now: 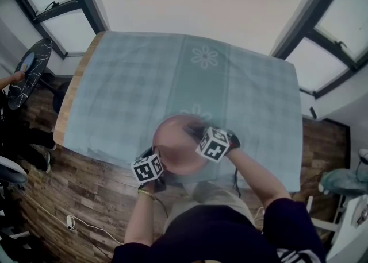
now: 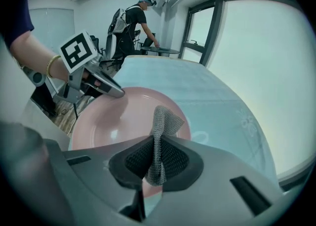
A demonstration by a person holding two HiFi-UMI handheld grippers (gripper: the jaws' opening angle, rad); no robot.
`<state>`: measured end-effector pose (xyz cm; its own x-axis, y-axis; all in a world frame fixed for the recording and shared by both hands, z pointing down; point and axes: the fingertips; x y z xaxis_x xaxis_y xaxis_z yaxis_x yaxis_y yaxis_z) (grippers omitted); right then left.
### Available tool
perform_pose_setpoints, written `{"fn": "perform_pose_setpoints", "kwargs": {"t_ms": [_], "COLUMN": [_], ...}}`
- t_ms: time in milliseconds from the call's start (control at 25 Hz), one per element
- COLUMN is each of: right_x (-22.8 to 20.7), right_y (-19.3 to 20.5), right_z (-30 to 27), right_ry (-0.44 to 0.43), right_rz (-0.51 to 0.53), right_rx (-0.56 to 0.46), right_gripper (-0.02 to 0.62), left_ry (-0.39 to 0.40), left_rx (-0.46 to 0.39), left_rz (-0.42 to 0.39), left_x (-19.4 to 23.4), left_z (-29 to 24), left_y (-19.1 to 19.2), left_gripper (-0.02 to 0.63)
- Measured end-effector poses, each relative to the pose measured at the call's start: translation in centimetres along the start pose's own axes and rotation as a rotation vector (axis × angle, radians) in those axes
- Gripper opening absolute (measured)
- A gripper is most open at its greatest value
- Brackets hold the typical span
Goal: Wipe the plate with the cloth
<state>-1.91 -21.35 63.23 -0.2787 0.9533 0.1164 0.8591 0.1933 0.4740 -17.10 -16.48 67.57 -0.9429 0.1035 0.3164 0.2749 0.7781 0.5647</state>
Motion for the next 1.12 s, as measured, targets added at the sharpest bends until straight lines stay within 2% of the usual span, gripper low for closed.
{"fn": "perform_pose_setpoints", "kwargs": {"t_ms": [400, 880, 1120], "right_x": [-1.8, 1.4, 3.6], "right_y": [2.8, 4.2, 4.4], "right_z": [-1.8, -2.1, -1.6], "right_ry": [0.058, -0.002, -0.065], "right_rz": [0.019, 0.007, -0.017], "right_rx": [0.113, 0.146, 0.133], "right_gripper": [0.034, 0.034, 0.034], "left_ry": [0.002, 0.008, 0.005], "left_rx": [-0.003, -0.007, -0.009], "left_rz": [0.003, -0.002, -0.009], "left_x": [0.0, 0.0, 0.0], "left_z": [0.0, 0.1, 0.2], "left_y": [0.0, 0.0, 0.1], "left_gripper": [0.041, 0.041, 0.043]}}
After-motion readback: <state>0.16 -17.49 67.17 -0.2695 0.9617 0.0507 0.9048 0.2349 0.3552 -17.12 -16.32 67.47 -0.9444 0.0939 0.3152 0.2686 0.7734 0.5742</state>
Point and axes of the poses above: the fingertips, and each gripper's own axes: z backward along the fingers, x to its left, y out of its underside, and after that the axes turned 2 degrees about -y, right-handed
